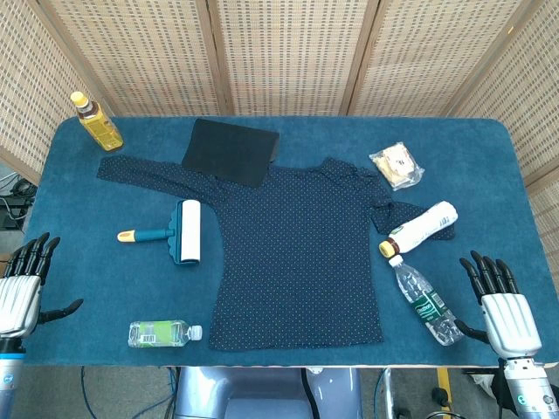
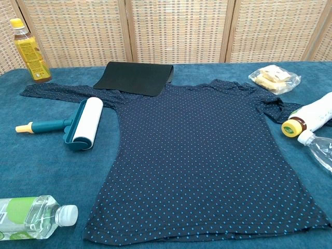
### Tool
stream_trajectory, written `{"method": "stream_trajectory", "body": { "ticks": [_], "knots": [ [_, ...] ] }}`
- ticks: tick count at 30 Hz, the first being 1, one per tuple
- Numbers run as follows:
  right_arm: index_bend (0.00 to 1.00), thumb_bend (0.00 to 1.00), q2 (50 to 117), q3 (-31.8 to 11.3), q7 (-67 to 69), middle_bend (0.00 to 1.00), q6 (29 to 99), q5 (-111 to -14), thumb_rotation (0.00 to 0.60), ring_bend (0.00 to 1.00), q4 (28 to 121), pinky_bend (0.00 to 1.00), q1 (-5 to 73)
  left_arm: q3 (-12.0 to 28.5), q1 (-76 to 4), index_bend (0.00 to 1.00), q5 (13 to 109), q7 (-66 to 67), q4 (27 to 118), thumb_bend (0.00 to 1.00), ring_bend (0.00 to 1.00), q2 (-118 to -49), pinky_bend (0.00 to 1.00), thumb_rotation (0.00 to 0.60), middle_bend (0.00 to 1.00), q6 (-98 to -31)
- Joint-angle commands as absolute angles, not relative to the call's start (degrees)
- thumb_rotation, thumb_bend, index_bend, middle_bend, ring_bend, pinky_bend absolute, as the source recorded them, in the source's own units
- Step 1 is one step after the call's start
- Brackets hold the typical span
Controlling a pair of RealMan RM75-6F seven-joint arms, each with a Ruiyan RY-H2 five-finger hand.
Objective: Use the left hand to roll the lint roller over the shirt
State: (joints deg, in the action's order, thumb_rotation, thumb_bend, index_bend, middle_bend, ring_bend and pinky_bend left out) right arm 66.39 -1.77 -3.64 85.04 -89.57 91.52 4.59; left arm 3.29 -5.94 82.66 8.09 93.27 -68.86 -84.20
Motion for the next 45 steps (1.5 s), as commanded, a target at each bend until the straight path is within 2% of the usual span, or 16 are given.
{"method": "stream_trajectory", "body": {
  "ticks": [1, 33, 36, 39, 41, 43, 45],
  "knots": [
    [0.00, 0.09, 66.32, -1.80, -3.48, 0.00, 85.12, -89.57, 0.600, 0.00, 91.51, 0.00, 4.56, 3.22, -5.97, 0.00, 82.57, 8.26, 93.27, 0.08, 0.00, -68.86, 0.06, 0.600, 0.00, -84.02],
    [0.00, 0.09, 65.92, -2.26, -2.20, 0.00, 85.41, -88.98, 0.600, 0.00, 91.66, 0.00, 4.48, 3.02, -6.41, 0.00, 81.70, 9.58, 93.89, 0.09, 0.00, -68.76, 0.06, 0.600, 0.00, -82.67],
    [0.00, 0.09, 65.91, -2.40, -1.93, 0.00, 85.17, -88.47, 0.600, 0.00, 91.44, 0.00, 4.49, 3.39, -6.90, 0.00, 80.71, 10.10, 94.56, 0.09, 0.00, -68.42, 0.11, 0.600, 0.00, -81.63],
    [0.00, 0.09, 66.02, -2.54, -1.55, 0.00, 84.47, -87.65, 0.600, 0.00, 90.98, 0.00, 4.62, 5.06, -8.72, 0.00, 79.08, 10.71, 94.52, 0.10, 0.03, -68.17, 0.22, 0.600, 0.01, -79.59],
    [0.00, 0.09, 66.15, -2.63, -1.40, 0.00, 84.23, -87.41, 0.600, 0.00, 90.78, 0.00, 4.72, 6.35, -9.98, 0.00, 77.99, 11.07, 94.12, 0.11, 0.13, -68.26, 0.34, 0.600, 0.10, -78.46],
    [0.00, 0.09, 66.22, -2.73, -1.34, 0.00, 84.18, -87.27, 0.600, 0.00, 90.65, 0.00, 4.76, 7.65, -11.79, 0.00, 76.59, 11.41, 93.96, 0.12, 0.28, -68.02, 0.46, 0.600, 0.29, -76.16],
    [0.00, 0.09, 66.25, -2.84, -1.27, 0.00, 84.24, -87.15, 0.600, 0.00, 90.58, 0.00, 4.77, 8.87, -13.83, 0.01, 75.01, 11.07, 94.06, 0.13, 0.39, -67.55, 0.54, 0.600, 0.43, -73.13]
  ]
}}
